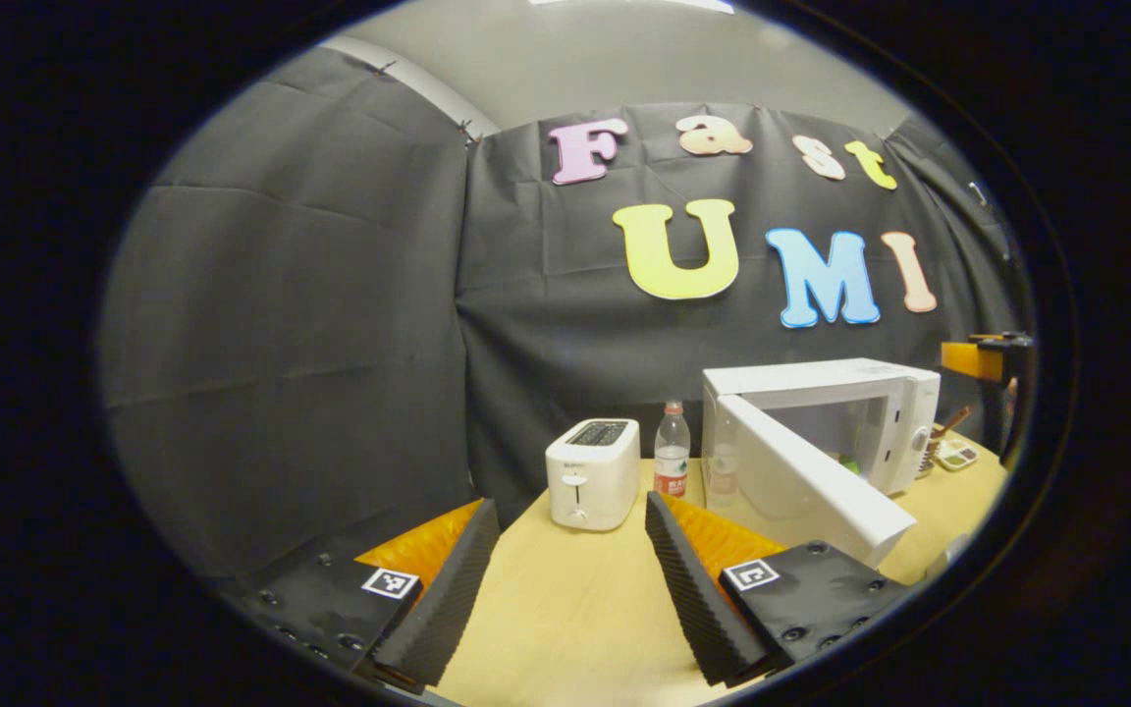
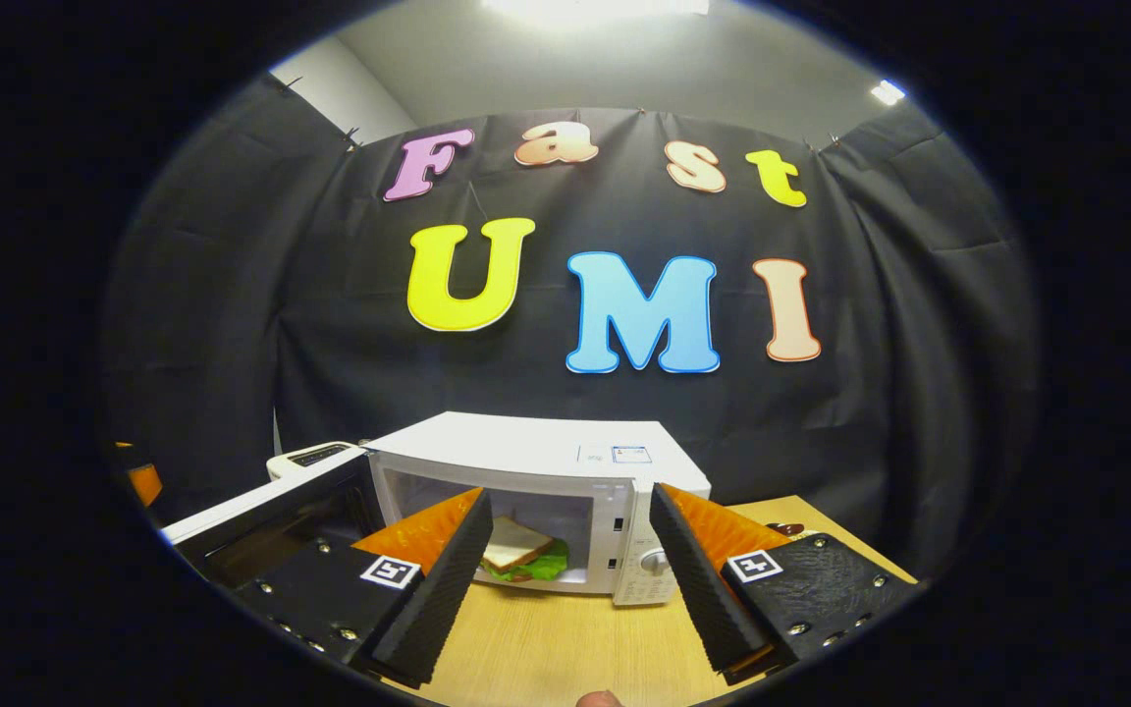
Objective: Open the microwave oven with the left hand, put the food in, and close the microwave oven.
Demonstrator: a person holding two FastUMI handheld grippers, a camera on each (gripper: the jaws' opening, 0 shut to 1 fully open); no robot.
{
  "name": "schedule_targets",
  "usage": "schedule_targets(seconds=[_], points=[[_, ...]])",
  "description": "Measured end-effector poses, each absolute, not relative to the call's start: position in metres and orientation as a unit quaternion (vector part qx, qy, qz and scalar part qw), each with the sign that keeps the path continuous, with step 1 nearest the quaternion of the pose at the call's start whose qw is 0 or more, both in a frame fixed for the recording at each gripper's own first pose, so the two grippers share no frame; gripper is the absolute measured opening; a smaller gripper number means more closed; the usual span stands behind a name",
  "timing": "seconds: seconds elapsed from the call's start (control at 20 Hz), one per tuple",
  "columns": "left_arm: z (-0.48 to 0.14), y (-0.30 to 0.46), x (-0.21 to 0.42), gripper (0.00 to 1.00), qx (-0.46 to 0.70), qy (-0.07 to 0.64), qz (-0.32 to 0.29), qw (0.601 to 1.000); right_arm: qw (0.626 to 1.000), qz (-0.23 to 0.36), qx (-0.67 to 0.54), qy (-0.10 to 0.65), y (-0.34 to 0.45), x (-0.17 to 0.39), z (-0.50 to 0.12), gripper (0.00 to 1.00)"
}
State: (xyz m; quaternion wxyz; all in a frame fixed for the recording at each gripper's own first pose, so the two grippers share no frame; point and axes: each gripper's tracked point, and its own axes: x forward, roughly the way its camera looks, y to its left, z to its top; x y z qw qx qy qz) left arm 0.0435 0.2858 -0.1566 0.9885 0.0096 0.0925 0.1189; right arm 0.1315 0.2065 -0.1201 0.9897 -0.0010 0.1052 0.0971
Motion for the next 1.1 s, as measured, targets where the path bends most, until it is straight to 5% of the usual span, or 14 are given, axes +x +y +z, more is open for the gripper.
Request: schedule_targets(seconds=[0.05, 0.15, 0.3, 0.6, 0.7, 1.1], points=[[-0.162, 0.28, 0.041, 1.0, 0.005, 0.097, 0.116, 0.989, 0.99, 0.097, -0.004, 0.103, 0.2, 0.128, -0.115, 0.98], [-0.169, 0.27, 0.038, 0.89, -0.004, 0.105, 0.109, 0.988, 0.989, 0.105, -0.004, 0.1, 0.191, 0.12, -0.107, 0.98], [-0.181, 0.252, 0.036, 0.46, -0.006, 0.121, 0.093, 0.988, 0.989, 0.108, -0.012, 0.101, 0.175, 0.113, -0.1, 0.98], [-0.193, 0.22, 0.029, 0.27, -0.006, 0.146, 0.074, 0.986, 0.988, 0.116, -0.013, 0.096, 0.148, 0.092, -0.09, 0.98], [-0.192, 0.213, 0.03, 0.08, -0.003, 0.144, 0.081, 0.986, 0.988, 0.117, -0.013, 0.096, 0.138, 0.086, -0.087, 0.98], [-0.193, 0.175, 0.024, 0.07, 0.008, 0.158, 0.074, 0.985, 0.988, 0.125, -0.01, 0.096, 0.098, 0.064, -0.082, 0.98]])
